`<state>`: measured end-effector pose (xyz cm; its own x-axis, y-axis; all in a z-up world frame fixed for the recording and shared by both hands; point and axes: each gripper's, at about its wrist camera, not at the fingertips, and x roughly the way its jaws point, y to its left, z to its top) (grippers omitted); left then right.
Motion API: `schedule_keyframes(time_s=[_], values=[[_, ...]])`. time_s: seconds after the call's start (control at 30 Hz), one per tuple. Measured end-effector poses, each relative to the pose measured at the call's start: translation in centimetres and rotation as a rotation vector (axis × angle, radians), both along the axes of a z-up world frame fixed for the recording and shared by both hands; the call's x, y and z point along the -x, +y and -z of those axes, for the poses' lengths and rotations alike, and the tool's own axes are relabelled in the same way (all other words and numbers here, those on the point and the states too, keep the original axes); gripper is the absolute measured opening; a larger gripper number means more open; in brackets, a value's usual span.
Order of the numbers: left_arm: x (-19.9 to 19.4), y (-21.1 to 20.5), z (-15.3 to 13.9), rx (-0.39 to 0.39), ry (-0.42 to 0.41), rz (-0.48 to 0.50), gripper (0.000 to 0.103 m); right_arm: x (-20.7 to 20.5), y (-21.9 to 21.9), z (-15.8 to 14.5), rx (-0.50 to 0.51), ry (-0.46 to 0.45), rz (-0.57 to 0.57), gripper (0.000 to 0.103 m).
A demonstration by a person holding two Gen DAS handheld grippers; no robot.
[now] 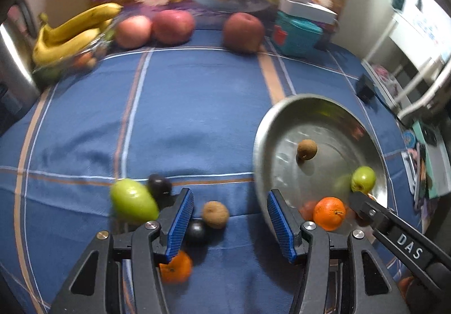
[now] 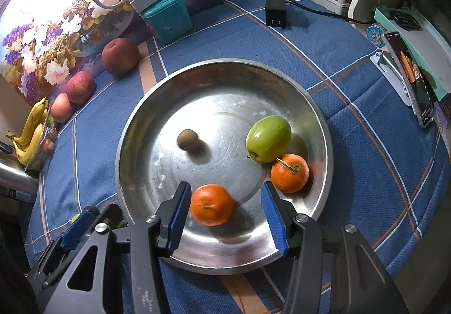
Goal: Organize fruits
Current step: 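Withdraw both open tools from the bowl toward the remaining fruits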
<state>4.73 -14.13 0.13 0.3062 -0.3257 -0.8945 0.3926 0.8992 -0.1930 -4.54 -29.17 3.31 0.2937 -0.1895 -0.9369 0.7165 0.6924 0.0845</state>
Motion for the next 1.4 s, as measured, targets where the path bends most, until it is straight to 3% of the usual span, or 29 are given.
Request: schedule_keyframes(time_s=[0.37, 0.87, 0.97, 1.03, 1.1, 1.23, 1.4], values=[[-1.9, 5.0, 0.0, -0.033, 0.043, -0.172, 0.059, -0.8, 1.4, -0.3, 0.024, 0.008, -0.048, 0.053], [-2.6, 7.9, -0.7, -0.031, 0.035, -0.242, 0.062, -2.7, 5.0, -0.6, 0.087, 0.035, -0.186, 0.053], [-2.6, 8.0, -0.8, -0.033, 0.034, -0.245, 0.07, -2.9, 5.3, -0.7, 0.097, 0.04, -0.201, 0.053], [-2.6, 8.0, -0.7, -0.045, 0.026, -0.246, 0.08, -3.1, 5.4, -0.7, 0.1, 0.042, -0.209, 0.053], [-2.6, 7.9, -0.7, -0.06, 0.016, -0.244, 0.081, -3.2, 5.4, -0.7, 0.1, 0.044, -0.218, 0.054], [-2.7, 7.8, -0.6, -0.091, -0.005, -0.242, 0.098, -3.5, 5.6, -0.7, 0.098, 0.039, -0.233, 0.063], [-2.7, 7.9, -0.6, -0.113, -0.027, -0.24, 0.103, -3.6, 5.8, -0.6, 0.109, 0.04, -0.249, 0.075]])
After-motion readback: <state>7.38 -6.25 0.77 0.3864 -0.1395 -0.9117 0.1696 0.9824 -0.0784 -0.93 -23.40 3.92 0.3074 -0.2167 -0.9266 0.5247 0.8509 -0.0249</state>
